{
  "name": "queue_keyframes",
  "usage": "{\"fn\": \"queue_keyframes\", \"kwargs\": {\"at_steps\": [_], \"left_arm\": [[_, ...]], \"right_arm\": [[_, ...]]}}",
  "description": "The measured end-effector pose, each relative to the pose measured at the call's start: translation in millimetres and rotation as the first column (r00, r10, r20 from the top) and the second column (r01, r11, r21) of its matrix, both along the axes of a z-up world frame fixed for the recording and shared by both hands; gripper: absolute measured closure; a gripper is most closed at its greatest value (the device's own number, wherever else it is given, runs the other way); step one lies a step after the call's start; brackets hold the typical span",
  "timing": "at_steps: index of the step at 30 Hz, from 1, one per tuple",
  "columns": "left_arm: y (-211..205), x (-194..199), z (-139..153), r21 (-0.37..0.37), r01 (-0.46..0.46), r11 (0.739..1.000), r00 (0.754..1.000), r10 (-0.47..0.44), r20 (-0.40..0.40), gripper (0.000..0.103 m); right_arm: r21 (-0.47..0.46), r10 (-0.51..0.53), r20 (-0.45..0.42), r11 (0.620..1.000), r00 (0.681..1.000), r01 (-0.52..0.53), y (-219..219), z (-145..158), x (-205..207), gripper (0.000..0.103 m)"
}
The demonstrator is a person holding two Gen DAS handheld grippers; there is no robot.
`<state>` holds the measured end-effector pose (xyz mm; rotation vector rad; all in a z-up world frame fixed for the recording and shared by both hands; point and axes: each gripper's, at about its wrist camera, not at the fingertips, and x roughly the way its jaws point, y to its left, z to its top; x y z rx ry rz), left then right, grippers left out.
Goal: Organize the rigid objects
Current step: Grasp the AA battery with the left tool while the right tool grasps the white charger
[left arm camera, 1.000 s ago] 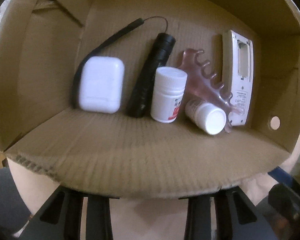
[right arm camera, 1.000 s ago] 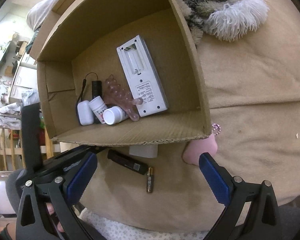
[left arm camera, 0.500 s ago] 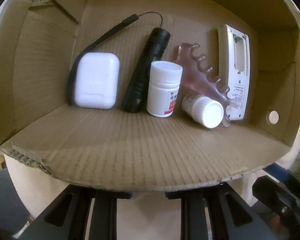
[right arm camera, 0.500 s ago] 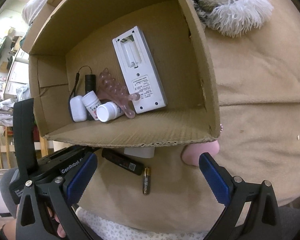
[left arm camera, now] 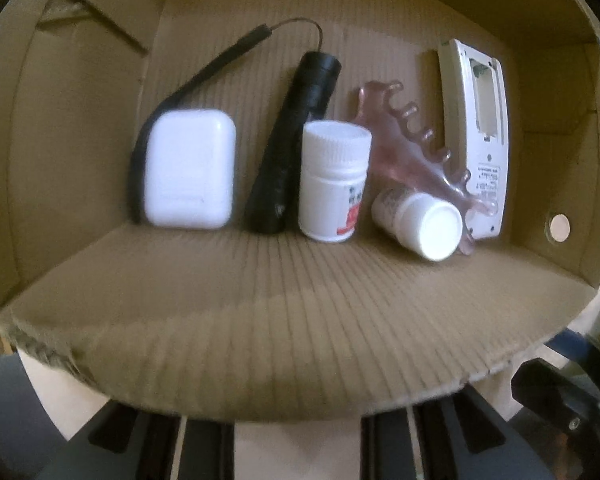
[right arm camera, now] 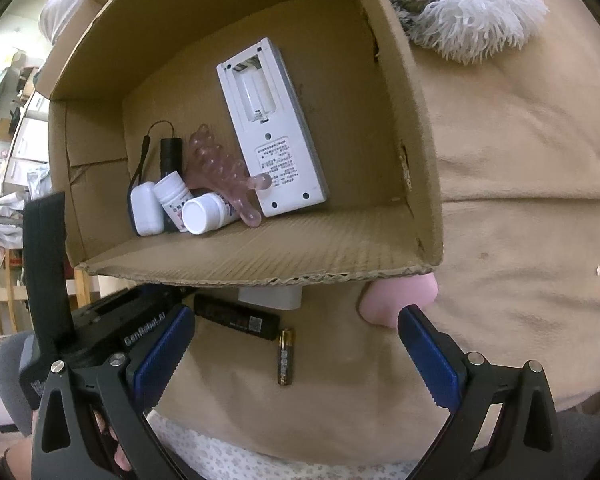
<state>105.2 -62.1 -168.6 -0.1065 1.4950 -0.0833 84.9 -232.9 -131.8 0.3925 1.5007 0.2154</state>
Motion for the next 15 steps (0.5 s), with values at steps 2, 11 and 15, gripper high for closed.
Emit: {"fn": "queue_keyframes", "kwargs": {"at_steps": [2,11,15], "left_arm": [[3.9,-2.3,3.2,-0.003,0.003,1.000,1.000,-0.003,0.003,0.094],[43.1,-27.4,26.4,0.027,0.001,1.000,1.000,-0.001,0.001,0.094],[62.1,-48.9,34.9,0.045,-0.022,0.999,1.000,0.022,0.014,0.094]], "right_arm": [[0.002,-0.002,-0.005,1.000,1.000,0.002,-2.7,-1.3,-0.4,0.000],[0.060,0.076,-0.037,0.995,0.996,-0.073,24.1,-14.9,8.3,0.020],[-0.025,0.117,-0.007,0.993,0.993,-0.117,44.7,-16.7,12.8,0.023]]}}
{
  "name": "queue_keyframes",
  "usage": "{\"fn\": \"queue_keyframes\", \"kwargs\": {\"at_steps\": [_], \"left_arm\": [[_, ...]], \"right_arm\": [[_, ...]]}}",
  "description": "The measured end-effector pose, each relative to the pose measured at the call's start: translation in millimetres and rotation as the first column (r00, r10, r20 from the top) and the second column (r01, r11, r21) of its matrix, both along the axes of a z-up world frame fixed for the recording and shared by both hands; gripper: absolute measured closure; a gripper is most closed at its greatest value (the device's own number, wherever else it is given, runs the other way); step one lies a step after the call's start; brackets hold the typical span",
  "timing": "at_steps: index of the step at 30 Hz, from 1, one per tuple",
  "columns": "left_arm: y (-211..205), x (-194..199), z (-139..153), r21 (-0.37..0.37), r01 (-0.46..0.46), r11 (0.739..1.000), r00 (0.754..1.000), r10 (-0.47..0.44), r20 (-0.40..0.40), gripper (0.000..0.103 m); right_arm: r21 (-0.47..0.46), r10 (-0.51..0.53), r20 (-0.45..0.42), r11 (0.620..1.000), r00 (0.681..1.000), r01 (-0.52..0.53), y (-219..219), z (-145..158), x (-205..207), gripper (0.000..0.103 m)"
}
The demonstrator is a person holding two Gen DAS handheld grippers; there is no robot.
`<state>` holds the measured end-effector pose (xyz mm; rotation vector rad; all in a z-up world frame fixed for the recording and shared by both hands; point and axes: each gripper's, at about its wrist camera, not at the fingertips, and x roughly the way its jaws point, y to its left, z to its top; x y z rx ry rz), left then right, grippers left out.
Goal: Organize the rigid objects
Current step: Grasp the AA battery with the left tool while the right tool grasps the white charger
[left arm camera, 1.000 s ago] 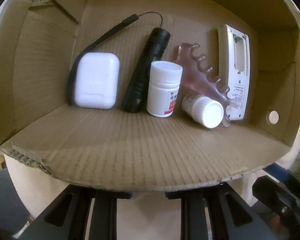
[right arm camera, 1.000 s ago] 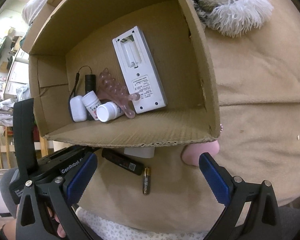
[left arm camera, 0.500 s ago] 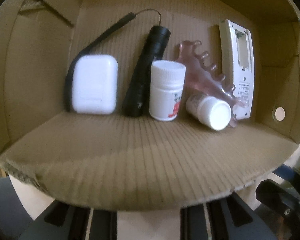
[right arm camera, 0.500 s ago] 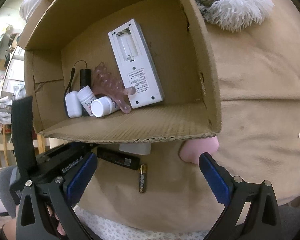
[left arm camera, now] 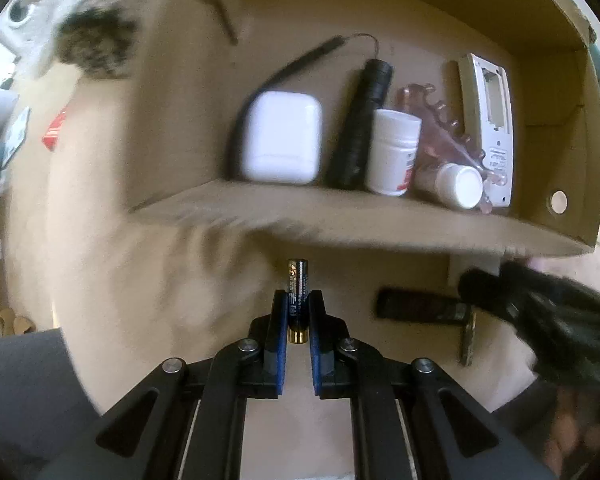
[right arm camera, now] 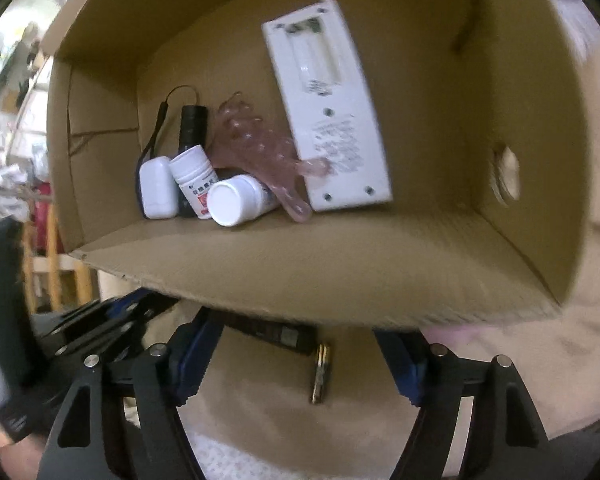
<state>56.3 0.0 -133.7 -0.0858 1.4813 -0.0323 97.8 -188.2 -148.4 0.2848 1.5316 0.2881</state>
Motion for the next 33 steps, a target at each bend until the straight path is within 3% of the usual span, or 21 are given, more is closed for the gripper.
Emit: {"fn": "queue_keyframes", "kwargs": {"at_steps": [3,9,12,14,16,22,29,33], "left_arm": [[9.5,-8.0,5.3,0.005,-0.006,1.000,1.000,0.006,0.009,0.094],[24.4,-13.0,0.3,-0.003,-0.030,1.000,1.000,0.030,0.004,0.094],[11.6,1.8,-9.1,-0.011,-0.046,0.999,0.999,0.046,-0.002,0.094],[8.5,3.9,-13.5,-0.011,-0.050,0.999,0.999,0.050,0.004,0.094],[5.1,8.0,-21.5,0.003,-0.052,0.999,0.999,0.052,0.016,0.094],[1.3,3.6,-10.0,0.024,-0.053,0.998,0.997,0.051,0.049,0.094],[-1.9,1.6,-4.0,0.038,-0.049,0.998,0.997,0.047,0.058,0.094],[-4.9,-4.1,4.7,0.085,-0.037,0.996,0.996,0.029,0.088,0.094]], "right_arm": [[-0.058,0.016,-0.015,0.998,1.000,-0.017,10.0,-13.2,2.9,0.032],[-0.137,0.055,0.021,0.989,0.998,-0.051,23.4,-21.7,7.8,0.033],[-0.215,0.095,0.051,0.973,0.994,-0.082,28.4,-19.8,3.5,0.051],[-0.234,0.111,0.062,0.968,0.992,-0.093,27.6,-17.4,-0.5,0.058],[-0.227,0.102,0.067,0.970,0.993,-0.084,24.5,-16.1,-2.9,0.059],[-0.193,0.083,0.089,0.979,0.993,-0.064,18.3,-7.4,-7.0,0.059],[-0.219,0.097,0.111,0.973,0.989,-0.071,27.4,3.8,-22.8,0.059],[-0.251,0.108,0.144,0.966,0.984,-0.069,31.8,15.4,-35.7,0.059]]}}
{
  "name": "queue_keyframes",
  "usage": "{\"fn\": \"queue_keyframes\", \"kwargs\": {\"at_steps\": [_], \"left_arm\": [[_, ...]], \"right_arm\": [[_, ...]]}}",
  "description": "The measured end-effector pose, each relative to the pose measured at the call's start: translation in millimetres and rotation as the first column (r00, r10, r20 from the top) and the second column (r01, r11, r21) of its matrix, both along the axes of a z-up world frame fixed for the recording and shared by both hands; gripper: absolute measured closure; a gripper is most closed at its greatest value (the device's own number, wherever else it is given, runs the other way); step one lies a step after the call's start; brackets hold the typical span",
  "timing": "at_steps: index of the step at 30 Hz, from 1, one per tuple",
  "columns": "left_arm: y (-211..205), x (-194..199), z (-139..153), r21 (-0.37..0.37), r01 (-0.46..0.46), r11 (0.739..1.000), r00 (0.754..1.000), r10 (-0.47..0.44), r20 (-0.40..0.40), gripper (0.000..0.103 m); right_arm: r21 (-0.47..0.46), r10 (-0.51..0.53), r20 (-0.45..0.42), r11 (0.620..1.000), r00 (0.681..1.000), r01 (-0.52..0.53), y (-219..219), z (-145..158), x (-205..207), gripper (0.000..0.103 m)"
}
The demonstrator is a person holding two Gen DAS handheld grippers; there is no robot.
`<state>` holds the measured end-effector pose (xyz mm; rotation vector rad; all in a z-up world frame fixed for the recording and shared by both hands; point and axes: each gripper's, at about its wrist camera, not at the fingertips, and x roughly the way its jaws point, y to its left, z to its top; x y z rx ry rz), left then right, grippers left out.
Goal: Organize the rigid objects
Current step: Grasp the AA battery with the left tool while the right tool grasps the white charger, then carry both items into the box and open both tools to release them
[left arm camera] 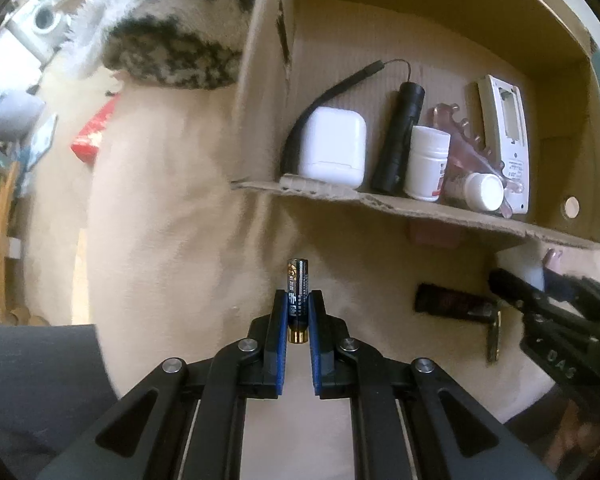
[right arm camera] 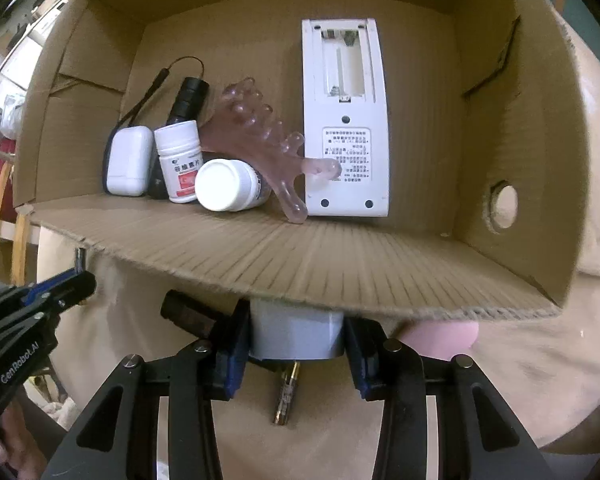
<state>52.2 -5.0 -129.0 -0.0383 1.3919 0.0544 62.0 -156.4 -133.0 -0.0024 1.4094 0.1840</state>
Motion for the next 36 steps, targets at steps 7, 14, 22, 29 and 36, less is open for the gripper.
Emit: {"fn": "queue_keyframes", "kwargs": {"at_steps": [7,14,22,29,36], "left_arm": [[-1.2,-12.7,18.2,-0.019,-0.010,1.000,1.000,0.011,0.027,0.094],[-5.4,-26.1,63.1,-0.064,0.017,0.998,0.993,-0.009,0.120,0.094],[-5.1,-7.4,122.8,-0.070,0.050,0.996,0.967,-0.030,0.254,0.094],[-9.8,23.8,145.0,-0.057,0.061,0.996,0.953,-0.041,0.299,0.094],[-16.8,59.0,137.7,-0.035,0.084,0.996,0.956,-0.071,0.285,0.094]], "right_arm": [[0.113,-0.054,0.012,0.992,0.998,0.052,-18.5,30.0,-32.7,0.059],[0.198,-0.091,0.112,0.978,0.990,0.067,-37.2,77.1,-65.8,0.059],[0.289,-0.114,0.257,0.957,0.960,0.037,-54.7,125.6,-45.7,0.059],[0.256,-0.088,0.324,0.967,0.942,0.002,-51.6,150.6,-6.3,0.059],[0.240,-0.064,0.335,0.970,0.940,-0.020,-42.1,150.5,34.8,0.059]]}}
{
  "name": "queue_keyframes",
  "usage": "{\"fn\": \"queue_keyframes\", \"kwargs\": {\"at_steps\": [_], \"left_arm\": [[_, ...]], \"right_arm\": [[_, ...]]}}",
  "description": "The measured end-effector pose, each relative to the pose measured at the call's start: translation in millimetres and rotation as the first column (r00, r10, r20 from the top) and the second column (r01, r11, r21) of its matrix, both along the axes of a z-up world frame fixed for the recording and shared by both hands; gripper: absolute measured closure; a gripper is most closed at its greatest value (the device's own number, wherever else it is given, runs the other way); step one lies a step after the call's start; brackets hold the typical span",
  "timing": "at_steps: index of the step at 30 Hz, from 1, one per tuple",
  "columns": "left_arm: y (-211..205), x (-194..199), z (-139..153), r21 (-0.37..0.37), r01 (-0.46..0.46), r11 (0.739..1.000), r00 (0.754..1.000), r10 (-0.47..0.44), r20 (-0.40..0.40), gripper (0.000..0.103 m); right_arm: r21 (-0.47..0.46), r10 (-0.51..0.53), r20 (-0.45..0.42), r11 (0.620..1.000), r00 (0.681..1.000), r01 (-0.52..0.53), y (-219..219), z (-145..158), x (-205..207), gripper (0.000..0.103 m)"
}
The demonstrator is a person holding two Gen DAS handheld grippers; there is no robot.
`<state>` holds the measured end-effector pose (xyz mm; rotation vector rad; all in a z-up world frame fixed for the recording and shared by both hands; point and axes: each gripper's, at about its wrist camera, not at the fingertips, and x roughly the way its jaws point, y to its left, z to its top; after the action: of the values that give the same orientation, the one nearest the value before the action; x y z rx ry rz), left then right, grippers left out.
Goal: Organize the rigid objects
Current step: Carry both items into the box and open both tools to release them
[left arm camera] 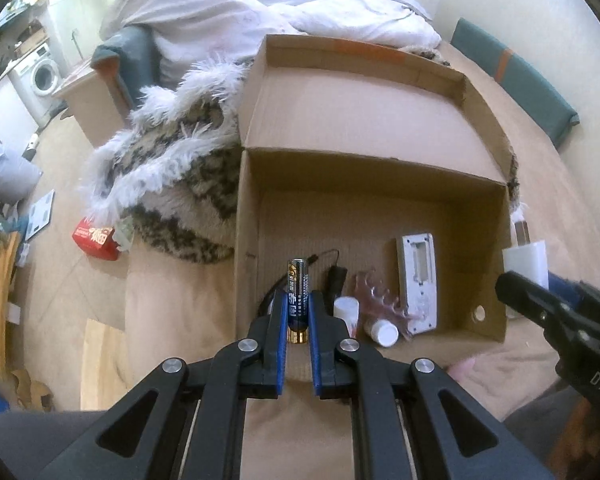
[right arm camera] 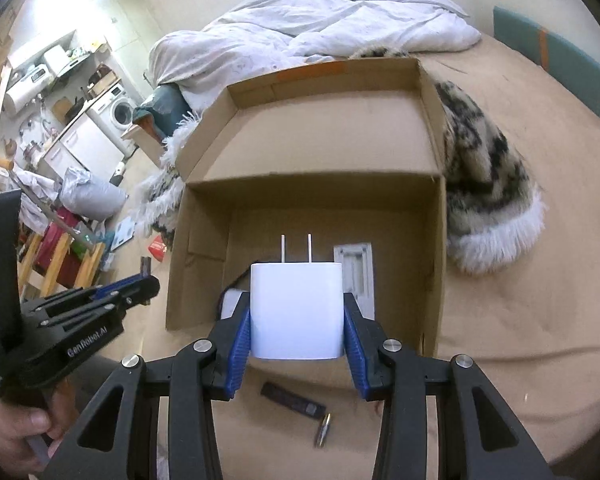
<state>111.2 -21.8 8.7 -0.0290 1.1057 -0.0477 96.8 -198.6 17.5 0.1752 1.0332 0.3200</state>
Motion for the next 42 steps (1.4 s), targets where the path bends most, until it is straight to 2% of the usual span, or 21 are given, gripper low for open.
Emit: {"fn": "queue_keyframes", "kwargs": {"at_steps": [2,5,9,12,15,30,35,42], "left_arm": [[-4.5,11.6,-6.0,0.016,0.012,1.000,1.000,-0.012,-0.003,0.094],[-9.6,29.5,-24.0,-0.002,0.029,1.000,0.999,-0.030,-0.038,0.094],[-14.6,41.0,-47.9,0.034,0.041,0.999,0.998,-0.039,-0.045,0.094],[-16.5,44.4,-64.5,0.023,0.050,0.998,0.997,-0.048,-0.065,0.094],[-19.5,47.8,-71.8,0.021,0.066,0.998,0.995,-0.064,-0.071,0.094],[-18.9,46.0,-96.9,0.034,0.044,0.998,0.994,-0.040,-0.106,0.094],[-24.5,47.4,-101.2,0.033,0.069,0.997,0.991,-0.064,-0.120,0.094],[-23.7,56.1,-110.6,0.043,0.056,0.997,0.990,-0.050,-0.132,0.094]], "right_arm": [[-0.003,0.001,0.001,1.000,1.000,-0.001,2.4,-2.7,11.1,0.059],[-0.010,-0.002,-0.008,1.000,1.000,0.002,4.2,-14.9,28.6,0.059],[0.003,-0.028,-0.070,1.000,0.997,0.028,0.6,-49.7,42.8,0.059],[-0.001,-0.031,-0.123,1.000,0.992,0.031,-1.3,-77.4,44.3,0.059],[-0.017,-0.023,-0.159,1.000,0.987,0.021,-0.9,-92.7,45.7,0.059],[-0.071,-0.032,-0.235,0.997,0.972,0.016,7.1,-121.5,60.6,0.059],[-0.072,-0.033,-0.261,0.997,0.965,0.014,8.0,-127.4,61.8,0.059],[-0.058,-0.033,-0.264,0.998,0.964,0.019,6.8,-128.0,61.6,0.058]]}}
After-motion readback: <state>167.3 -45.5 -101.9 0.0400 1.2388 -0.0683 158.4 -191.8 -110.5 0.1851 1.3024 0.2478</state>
